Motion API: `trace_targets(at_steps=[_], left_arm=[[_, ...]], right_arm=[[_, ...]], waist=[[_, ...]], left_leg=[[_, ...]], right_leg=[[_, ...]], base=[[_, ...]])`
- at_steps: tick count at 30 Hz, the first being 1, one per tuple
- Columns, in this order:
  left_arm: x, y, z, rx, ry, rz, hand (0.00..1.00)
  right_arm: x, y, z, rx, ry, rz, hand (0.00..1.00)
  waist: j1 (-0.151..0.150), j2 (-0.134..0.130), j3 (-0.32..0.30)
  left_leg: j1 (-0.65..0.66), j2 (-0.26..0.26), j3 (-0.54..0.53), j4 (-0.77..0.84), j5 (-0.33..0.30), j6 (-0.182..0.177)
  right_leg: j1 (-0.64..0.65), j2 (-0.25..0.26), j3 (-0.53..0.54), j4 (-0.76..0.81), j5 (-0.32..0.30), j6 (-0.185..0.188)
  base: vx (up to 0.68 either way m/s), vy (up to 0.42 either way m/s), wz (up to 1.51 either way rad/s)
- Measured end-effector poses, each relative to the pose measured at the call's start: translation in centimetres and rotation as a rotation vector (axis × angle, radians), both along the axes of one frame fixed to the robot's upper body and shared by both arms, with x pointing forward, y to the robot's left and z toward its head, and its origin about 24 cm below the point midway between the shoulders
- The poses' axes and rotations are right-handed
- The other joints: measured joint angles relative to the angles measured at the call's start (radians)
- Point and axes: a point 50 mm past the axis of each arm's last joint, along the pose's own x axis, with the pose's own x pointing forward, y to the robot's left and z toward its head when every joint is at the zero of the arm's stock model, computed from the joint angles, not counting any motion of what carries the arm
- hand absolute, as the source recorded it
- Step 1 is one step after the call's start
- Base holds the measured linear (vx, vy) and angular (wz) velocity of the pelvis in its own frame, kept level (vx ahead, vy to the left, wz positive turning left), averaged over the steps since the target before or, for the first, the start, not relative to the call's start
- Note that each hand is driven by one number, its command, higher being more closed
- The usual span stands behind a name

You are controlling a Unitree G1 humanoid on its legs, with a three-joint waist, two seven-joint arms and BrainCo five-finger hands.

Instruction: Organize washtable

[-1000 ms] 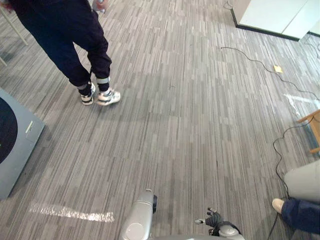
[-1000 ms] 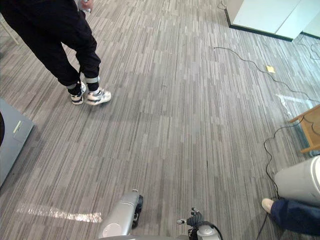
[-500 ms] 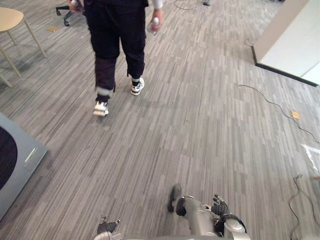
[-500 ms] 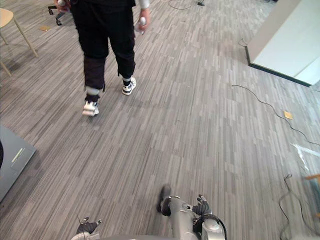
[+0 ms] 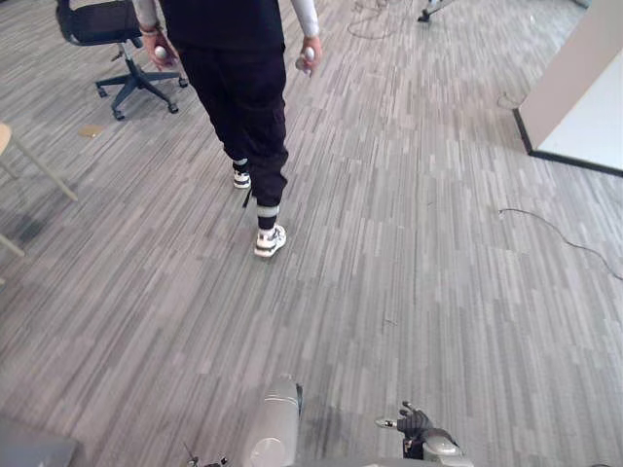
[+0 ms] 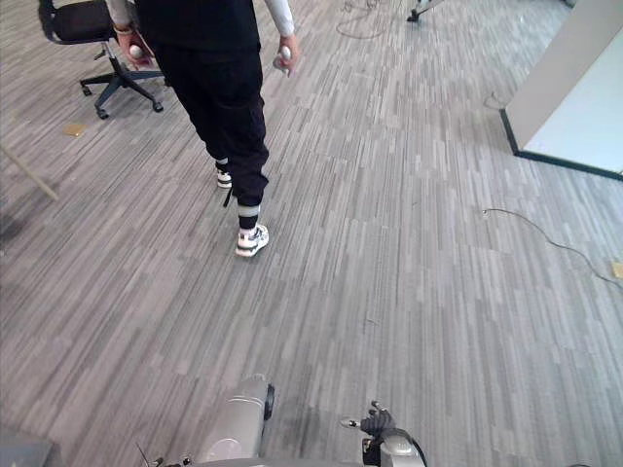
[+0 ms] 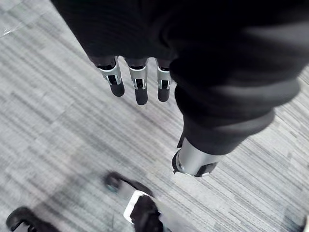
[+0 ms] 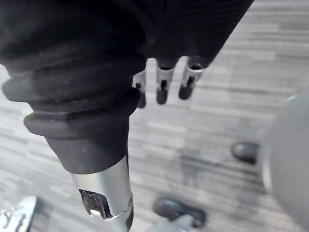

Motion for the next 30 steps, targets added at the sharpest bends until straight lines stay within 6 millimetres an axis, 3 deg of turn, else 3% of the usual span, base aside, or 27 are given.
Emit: trace_targets(at_steps=[1, 2, 3, 4, 6, 7, 8, 9, 11, 12, 13, 14, 16, 18, 19, 21, 22, 23, 24, 25, 26, 27, 28, 30], left_arm=[[-0.3, -0.3, -0.1, -0.010, 0.011, 0.002, 0.00], [-0.4, -0.5, -0.2, -0.016, 0.015, -0.005, 0.00], [0.0, 0.1, 0.0, 0.000, 0.003, -0.014, 0.00], [0.4, 0.6, 0.2, 0.016, -0.013, -0.020, 0.00], [0.4, 0.9, 0.2, 0.022, -0.005, -0.024, 0.00], [0.4, 1.2, 0.1, 0.021, 0.007, -0.029, 0.00], [0.2, 1.1, 0.0, 0.013, 0.021, -0.026, 0.00], [0.1, 1.1, -0.1, 0.010, 0.025, -0.025, 0.00], [0.1, 1.0, -0.1, 0.003, 0.028, -0.026, 0.00], [0.4, 1.2, 0.0, 0.003, 0.018, -0.028, 0.00], [0.8, 1.3, 0.0, 0.003, 0.005, -0.030, 0.00], [1.8, 1.5, 0.3, 0.014, -0.028, -0.035, 0.00], [2.5, 1.4, 0.4, 0.017, -0.047, -0.039, 0.00], [2.5, 0.8, 0.3, 0.009, -0.045, -0.053, 0.00], [2.6, 0.7, 0.3, 0.010, -0.048, -0.061, 0.00], [2.6, 0.1, 0.2, 0.000, -0.042, -0.084, 0.00], [2.2, 0.0, 0.1, -0.005, -0.033, -0.086, 0.00], [1.8, -0.8, -0.1, -0.030, -0.022, -0.066, 0.00], [1.6, -1.4, -0.3, -0.049, -0.023, -0.043, 0.00], [1.5, -2.0, -0.4, -0.068, -0.027, -0.008, 0.00], [1.4, -2.2, -0.4, -0.075, -0.030, 0.011, 0.00], [1.2, -1.9, -0.4, -0.071, -0.035, 0.035, 0.00], [0.8, -1.6, -0.3, -0.061, -0.027, 0.046, 0.00], [0.0, -0.8, -0.2, -0.038, -0.015, 0.041, 0.00]], right_arm=[[0.3, 0.0, 0.1, 0.006, -0.011, -0.012, 0.00], [0.0, 0.1, 0.0, 0.012, -0.002, -0.024, 0.00], [-0.2, 0.9, -0.1, 0.040, 0.002, -0.034, 0.00], [-0.1, 1.1, 0.0, 0.054, -0.010, -0.057, 0.00], [-0.7, 0.7, -0.2, 0.066, -0.010, -0.120, 0.00], [-1.3, 0.3, -0.4, 0.083, 0.006, -0.181, 0.00], [-2.2, 0.0, -0.8, 0.099, 0.034, -0.234, 0.00], [-2.9, -0.2, -0.9, 0.100, 0.049, -0.245, 0.00], [-2.8, -1.3, -0.7, 0.084, 0.022, -0.263, 0.00], [-2.9, -1.6, -0.7, 0.075, 0.015, -0.267, 0.00], [-2.9, -1.8, -0.6, 0.072, 0.007, -0.272, 0.00], [-3.0, -2.2, -0.5, 0.060, -0.006, -0.297, 0.00], [-4.0, -2.7, -0.6, 0.053, 0.004, -0.346, 0.00], [-3.9, -2.8, -0.5, 0.061, -0.015, -0.379, 0.00], [-4.0, -2.8, -0.5, 0.063, -0.010, -0.380, 0.00], [-3.6, -2.9, -0.4, 0.061, -0.025, -0.377, 0.00], [-3.7, -2.8, -0.4, 0.062, -0.020, -0.376, 0.00], [-3.8, -3.5, -0.2, 0.054, -0.036, -0.396, 0.00], [-3.5, -4.3, 0.0, 0.031, -0.049, -0.393, 0.00], [-3.2, -4.7, 0.2, 0.014, -0.061, -0.376, 0.00], [-3.0, -4.7, 0.3, 0.009, -0.064, -0.359, 0.00], [-3.1, -4.6, 0.3, 0.001, -0.053, -0.332, 0.00], [-3.3, -4.2, 0.0, 0.003, -0.028, -0.302, 0.00], [-3.5, -3.3, -0.4, 0.017, 0.004, -0.271, 0.00]], waist=[[0.016, 0.026, -0.007], [0.025, 0.022, -0.015], [0.034, -0.020, -0.040], [0.032, -0.037, -0.050], [0.012, -0.048, -0.048], [-0.002, -0.054, -0.045], [-0.014, -0.046, -0.037], [-0.014, -0.042, -0.031], [-0.021, -0.013, -0.020], [-0.037, -0.010, -0.030], [-0.045, -0.014, -0.029], [-0.063, -0.017, -0.027], [-0.065, -0.021, -0.026], [-0.069, -0.019, -0.027], [-0.072, -0.018, -0.027], [-0.103, 0.008, -0.036], [-0.116, 0.016, -0.051], [-0.131, 0.067, -0.074], [-0.127, 0.103, -0.087], [-0.116, 0.131, -0.085], [-0.108, 0.134, -0.082], [-0.116, 0.130, -0.070], [-0.091, 0.107, -0.055], [-0.058, 0.077, -0.051]], left_leg=[[-0.003, 0.017, 0.004, -0.132, 0.134, 0.005], [0.010, 0.016, 0.038, -0.122, 0.206, 0.021], [0.003, -0.020, 0.086, -0.070, 0.169, 0.081], [0.007, -0.056, 0.100, -0.002, 0.101, 0.125], [0.064, -0.108, 0.116, 0.053, 0.019, 0.180], [0.139, -0.144, 0.133, 0.062, -0.023, 0.206], [0.242, -0.168, 0.136, 0.050, -0.043, 0.207], [0.300, -0.176, 0.136, 0.029, -0.046, 0.207], [0.486, -0.183, 0.112, -0.078, -0.046, 0.207], [0.564, -0.182, 0.085, -0.143, -0.050, 0.208], [0.597, -0.182, 0.068, -0.179, -0.061, 0.206], [0.644, -0.184, 0.030, -0.239, -0.098, 0.236], [0.683, -0.190, 0.011, -0.269, -0.124, 0.237], [0.766, -0.191, -0.017, -0.354, -0.132, 0.240], [0.790, -0.191, -0.032, -0.379, -0.136, 0.234], [0.868, -0.168, -0.087, -0.402, -0.158, 0.190], [0.874, -0.176, -0.116, -0.336, -0.159, 0.190], [0.838, -0.183, -0.115, -0.172, -0.161, 0.186], [0.803, -0.169, -0.107, -0.063, -0.142, 0.159], [0.724, -0.167, -0.082, 0.116, -0.026, 0.078], [0.668, -0.162, -0.059, 0.231, 0.070, 0.043], [0.563, -0.108, 0.028, 0.448, 0.092, 0.042], [0.494, -0.033, 0.118, 0.586, 0.073, 0.073], [0.408, 0.023, 0.155, 0.648, 0.036, 0.116]], right_leg=[[0.039, -0.022, 0.028, -0.002, -0.020, 0.007], [0.051, -0.039, 0.041, 0.008, -0.025, 0.009], [0.027, -0.093, 0.051, 0.091, -0.025, 0.011], [-0.025, -0.134, 0.062, 0.246, 0.004, 0.048], [-0.082, -0.177, 0.099, 0.499, 0.095, 0.076], [-0.150, -0.194, 0.132, 0.772, 0.160, 0.100], [-0.215, -0.211, 0.131, 1.009, 0.211, 0.112], [-0.243, -0.227, 0.109, 1.094, 0.209, 0.109], [-0.336, -0.258, -0.007, 1.231, 0.160, 0.036], [-0.400, -0.248, -0.071, 1.211, 0.134, 0.009], [-0.433, -0.240, -0.098, 1.179, 0.121, 0.009], [-0.507, -0.213, -0.143, 1.088, 0.093, 0.025], [-0.586, -0.179, -0.197, 0.866, 0.075, 0.041], [-0.618, -0.103, -0.292, 0.445, 0.105, 0.045], [-0.623, -0.081, -0.302, 0.363, 0.125, 0.045], [-0.637, 0.001, -0.308, 0.264, 0.169, -0.008], [-0.642, 0.032, -0.332, 0.288, 0.196, -0.057], [-0.638, 0.078, -0.318, 0.309, 0.273, -0.174], [-0.617, 0.093, -0.330, 0.309, 0.240, -0.180], [-0.584, 0.106, -0.300, 0.304, 0.198, -0.169], [-0.557, 0.107, -0.280, 0.296, 0.180, -0.156], [-0.470, 0.107, -0.260, 0.257, 0.154, -0.135], [-0.361, 0.108, -0.217, 0.209, 0.134, -0.120], [-0.245, 0.096, -0.154, 0.142, 0.129, -0.094]], base=[[0.78, 0.496, -0.67], [0.79, 0.502, -0.49], [0.77, 0.480, -0.18], [0.77, 0.470, 0.06], [0.68, 0.420, 0.31], [0.81, 0.471, 0.34], [0.77, 0.435, 0.18], [0.44, 0.257, -0.10], [0.40, 0.266, -0.15], [0.48, 0.310, 0.13], [0.39, 0.224, 0.41], [0.50, 0.204, 0.42], [0.45, 0.167, 0.20], [0.50, 0.142, 0.12], [0.60, 0.094, 0.51], [0.70, 0.060, 0.77], [0.93, 0.069, 0.84], [0.93, 0.094, 0.53], [0.82, 0.176, 0.17], [0.64, 0.197, -0.18], [0.78, 0.225, -0.05], [0.76, 0.145, -0.19], [0.75, 0.125, -0.29], [0.69, 0.146, -0.68]])
